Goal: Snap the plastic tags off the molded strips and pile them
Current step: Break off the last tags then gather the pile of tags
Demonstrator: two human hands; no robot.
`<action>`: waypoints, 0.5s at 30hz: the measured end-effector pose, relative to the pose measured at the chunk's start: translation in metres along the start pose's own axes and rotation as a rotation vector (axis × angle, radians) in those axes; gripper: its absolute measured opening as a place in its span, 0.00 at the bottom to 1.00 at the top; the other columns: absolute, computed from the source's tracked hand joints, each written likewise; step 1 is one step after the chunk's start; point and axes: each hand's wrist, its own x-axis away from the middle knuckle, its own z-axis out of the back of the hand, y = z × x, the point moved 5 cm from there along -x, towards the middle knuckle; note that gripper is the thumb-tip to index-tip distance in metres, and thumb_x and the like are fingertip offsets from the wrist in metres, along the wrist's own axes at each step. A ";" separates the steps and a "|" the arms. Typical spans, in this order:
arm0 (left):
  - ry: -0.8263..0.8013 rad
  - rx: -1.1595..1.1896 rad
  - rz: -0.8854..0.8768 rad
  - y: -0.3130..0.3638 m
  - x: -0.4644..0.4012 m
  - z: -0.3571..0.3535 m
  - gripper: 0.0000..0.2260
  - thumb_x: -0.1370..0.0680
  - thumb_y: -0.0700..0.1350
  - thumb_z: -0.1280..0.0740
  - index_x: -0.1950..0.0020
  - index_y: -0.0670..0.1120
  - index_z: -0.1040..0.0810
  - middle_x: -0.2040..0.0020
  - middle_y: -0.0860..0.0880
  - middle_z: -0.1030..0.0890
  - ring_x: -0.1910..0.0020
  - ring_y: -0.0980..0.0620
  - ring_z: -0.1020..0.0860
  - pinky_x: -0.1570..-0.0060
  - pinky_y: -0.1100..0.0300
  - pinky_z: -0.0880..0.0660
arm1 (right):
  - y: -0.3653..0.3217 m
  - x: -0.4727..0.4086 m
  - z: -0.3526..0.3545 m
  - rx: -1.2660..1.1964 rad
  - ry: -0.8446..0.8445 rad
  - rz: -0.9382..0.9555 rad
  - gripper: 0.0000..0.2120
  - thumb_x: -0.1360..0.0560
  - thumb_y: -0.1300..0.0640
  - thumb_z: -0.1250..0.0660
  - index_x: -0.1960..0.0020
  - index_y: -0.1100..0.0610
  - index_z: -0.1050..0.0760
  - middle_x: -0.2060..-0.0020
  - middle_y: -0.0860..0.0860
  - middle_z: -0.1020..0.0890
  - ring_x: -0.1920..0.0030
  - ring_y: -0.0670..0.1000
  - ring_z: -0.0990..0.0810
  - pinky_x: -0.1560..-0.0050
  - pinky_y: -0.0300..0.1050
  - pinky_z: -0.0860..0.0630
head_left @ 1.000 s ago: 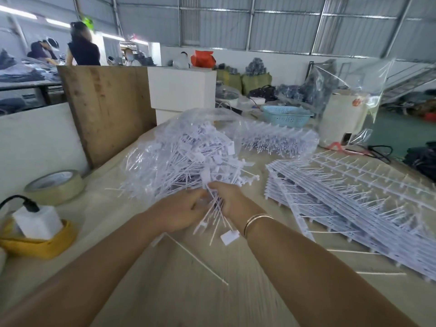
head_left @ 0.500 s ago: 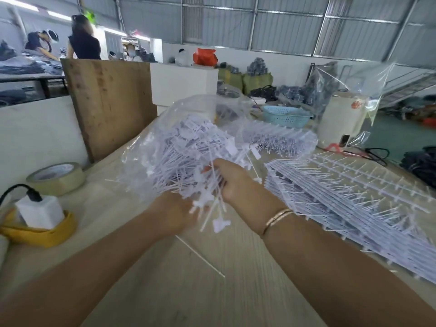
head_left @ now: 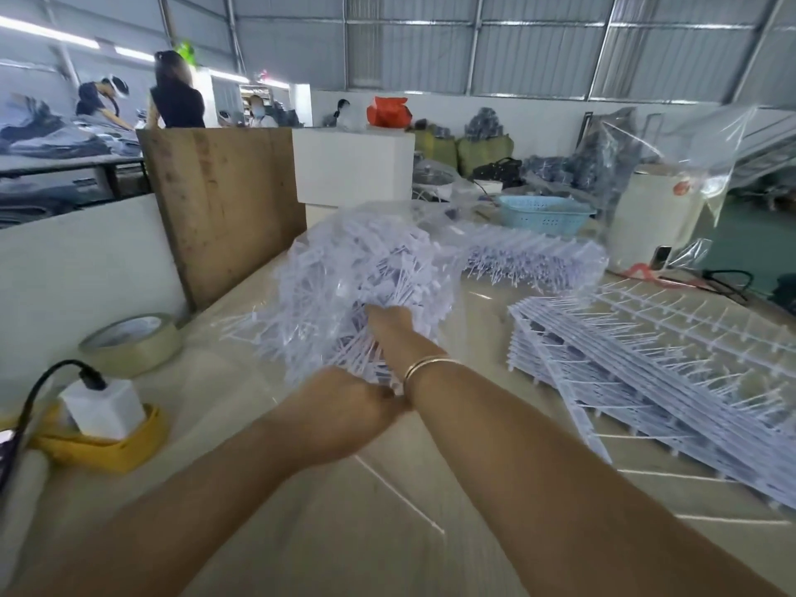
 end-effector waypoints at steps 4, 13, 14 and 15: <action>-0.215 0.105 0.266 -0.041 0.008 -0.014 0.19 0.23 0.58 0.41 0.34 0.56 0.36 0.55 0.52 0.20 0.57 0.49 0.21 0.64 0.58 0.34 | -0.017 0.020 0.020 0.109 -0.219 -0.016 0.17 0.21 0.50 0.40 0.40 0.62 0.29 0.50 0.60 0.25 0.62 0.56 0.24 0.60 0.48 0.24; -0.145 0.075 0.312 -0.057 0.002 0.010 0.08 0.20 0.57 0.44 0.50 0.58 0.26 0.66 0.53 0.25 0.66 0.52 0.27 0.69 0.59 0.40 | -0.021 0.107 0.068 1.000 -0.025 0.599 0.24 0.20 0.47 0.46 0.63 0.59 0.21 0.70 0.52 0.22 0.70 0.51 0.24 0.65 0.42 0.27; -0.141 0.049 0.285 -0.056 -0.001 0.012 0.09 0.21 0.57 0.42 0.51 0.58 0.24 0.66 0.54 0.24 0.65 0.53 0.27 0.71 0.60 0.42 | -0.007 0.119 0.061 1.060 -0.094 0.633 0.21 0.20 0.50 0.47 0.61 0.60 0.22 0.66 0.54 0.21 0.66 0.53 0.22 0.62 0.44 0.27; -0.172 0.045 0.254 -0.053 -0.002 0.012 0.09 0.23 0.59 0.41 0.52 0.59 0.23 0.67 0.55 0.25 0.66 0.55 0.29 0.72 0.61 0.44 | 0.006 0.131 0.055 1.122 -0.159 0.644 0.20 0.19 0.52 0.48 0.57 0.60 0.21 0.60 0.57 0.19 0.61 0.56 0.21 0.58 0.45 0.26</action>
